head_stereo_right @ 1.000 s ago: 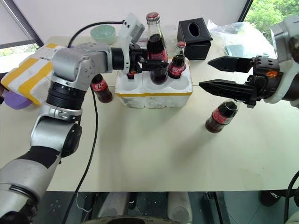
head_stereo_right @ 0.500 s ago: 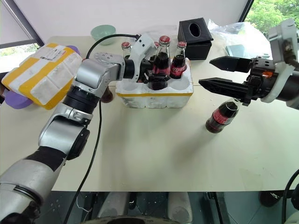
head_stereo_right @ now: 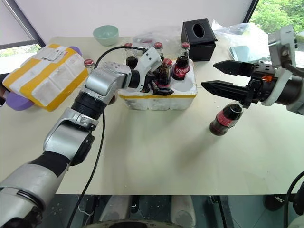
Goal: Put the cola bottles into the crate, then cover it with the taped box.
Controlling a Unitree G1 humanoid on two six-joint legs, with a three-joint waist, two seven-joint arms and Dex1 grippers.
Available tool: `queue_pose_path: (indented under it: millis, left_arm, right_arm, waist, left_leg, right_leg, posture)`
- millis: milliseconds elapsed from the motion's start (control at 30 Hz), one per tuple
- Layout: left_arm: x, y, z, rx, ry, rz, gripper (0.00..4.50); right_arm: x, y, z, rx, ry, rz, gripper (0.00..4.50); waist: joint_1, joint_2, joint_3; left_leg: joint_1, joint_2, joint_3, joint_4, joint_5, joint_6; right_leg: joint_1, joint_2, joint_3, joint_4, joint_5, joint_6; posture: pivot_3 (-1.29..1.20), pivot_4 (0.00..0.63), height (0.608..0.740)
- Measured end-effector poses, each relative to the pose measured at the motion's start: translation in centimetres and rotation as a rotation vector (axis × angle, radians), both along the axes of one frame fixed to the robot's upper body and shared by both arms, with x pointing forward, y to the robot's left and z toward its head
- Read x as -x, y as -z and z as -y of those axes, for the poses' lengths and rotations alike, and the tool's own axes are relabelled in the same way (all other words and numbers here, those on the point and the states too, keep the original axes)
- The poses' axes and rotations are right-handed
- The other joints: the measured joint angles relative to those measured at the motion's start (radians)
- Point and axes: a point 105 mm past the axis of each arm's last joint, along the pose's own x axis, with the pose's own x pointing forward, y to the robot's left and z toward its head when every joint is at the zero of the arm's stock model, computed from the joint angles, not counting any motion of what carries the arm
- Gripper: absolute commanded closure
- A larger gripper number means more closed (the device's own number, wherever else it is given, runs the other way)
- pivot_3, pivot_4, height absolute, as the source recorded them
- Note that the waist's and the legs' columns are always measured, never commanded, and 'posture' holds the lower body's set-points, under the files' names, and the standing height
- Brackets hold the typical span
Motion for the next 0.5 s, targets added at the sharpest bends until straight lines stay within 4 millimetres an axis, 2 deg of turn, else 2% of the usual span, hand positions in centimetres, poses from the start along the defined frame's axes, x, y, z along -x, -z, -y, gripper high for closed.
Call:
queue_pose_path:
  millis: [133,200,333,400,467,500]
  left_arm:
    - [-0.1,-1.4,-0.9,0.076,-0.016,0.006,0.03]
    - [0.8,-3.8,-2.0,0.162,0.021,0.015,0.03]
    - [4.0,-8.1,-4.9,0.266,0.129,0.021,0.03]
    - [5.5,-8.5,-6.3,0.254,0.165,0.002,0.03]
    - [6.6,-7.9,-8.2,0.226,0.178,-0.031,0.03]
    - [7.3,-7.2,-10.1,0.191,0.156,-0.062,0.03]
  right_arm:
    - [0.0,0.0,0.0,0.003,-0.001,-0.001,0.0]
    - [-0.1,0.1,0.0,0.004,-0.001,-0.004,0.0]
    - [-0.3,0.4,0.0,0.007,-0.01,-0.017,0.0]
    - [-0.5,0.5,0.0,0.008,-0.007,-0.02,0.0]
    - [-0.7,0.5,-0.1,0.011,-0.012,-0.018,0.0]
    - [-0.8,0.5,-0.3,0.009,-0.024,-0.017,0.0]
  waist:
    - [-0.003,0.0,0.0]
    - [-0.005,0.0,0.0]
    - [-0.005,0.0,0.0]
    - [-0.005,0.0,0.0]
    - [-0.008,0.001,0.0]
    - [-0.014,0.001,0.0]
  left_leg:
    - [0.0,0.0,0.0,0.0,0.0,0.0]
    - [0.0,0.0,0.0,0.0,0.0,0.0]
    - [0.0,0.0,0.0,0.0,0.0,0.0]
    - [0.001,0.0,0.0,0.0,0.0,0.0]
    - [0.001,0.001,0.0,0.0,0.0,0.0]
    - [0.001,0.001,0.0,0.0,0.0,0.0]
  right_leg:
    - [0.0,0.0,0.0,0.0,0.0,0.0]
    - [-0.001,0.0,0.0,0.001,0.0,0.0]
    - [-0.001,0.0,0.0,0.001,0.0,0.0]
    - [0.0,0.0,0.0,0.001,0.0,0.0]
    - [0.0,0.0,0.001,0.001,0.0,0.0]
    - [-0.001,0.001,0.001,0.002,0.0,0.0]
  posture:
    - [0.0,0.15,0.739]
    - [0.0,0.15,0.739]
    - [0.0,0.15,0.739]
    - [0.0,0.15,0.739]
    - [0.0,0.15,0.739]
    - [0.0,0.15,0.739]
